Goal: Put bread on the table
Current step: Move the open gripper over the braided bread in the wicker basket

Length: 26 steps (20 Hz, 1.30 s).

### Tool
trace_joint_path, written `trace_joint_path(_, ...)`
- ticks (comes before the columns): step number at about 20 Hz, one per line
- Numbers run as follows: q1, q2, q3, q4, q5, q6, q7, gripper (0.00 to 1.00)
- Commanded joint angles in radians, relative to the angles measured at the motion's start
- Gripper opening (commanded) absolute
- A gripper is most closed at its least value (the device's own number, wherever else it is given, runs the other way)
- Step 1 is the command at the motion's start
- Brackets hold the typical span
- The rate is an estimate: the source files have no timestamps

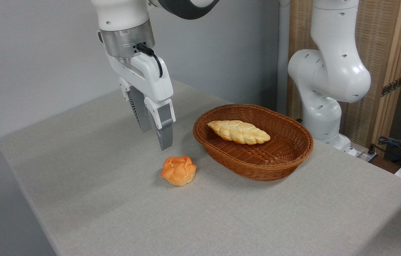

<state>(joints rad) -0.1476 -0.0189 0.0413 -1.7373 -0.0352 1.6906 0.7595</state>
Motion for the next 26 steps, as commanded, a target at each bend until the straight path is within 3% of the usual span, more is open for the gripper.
trace_joint_path(1,-0.004,0.008,0.005,0.022,0.000,-0.043,-0.005,1.00)
trace_joint_path(11,-0.007,0.020,-0.001,0.009,0.000,-0.046,-0.008,1.00)
trace_joint_path(18,-0.023,-0.027,-0.023,-0.091,0.000,-0.051,0.017,1.00)
trace_joint_path(22,-0.046,-0.107,-0.024,-0.189,0.000,-0.051,0.110,1.00)
trace_joint_path(26,-0.052,-0.238,-0.023,-0.341,0.001,-0.051,0.306,1.00)
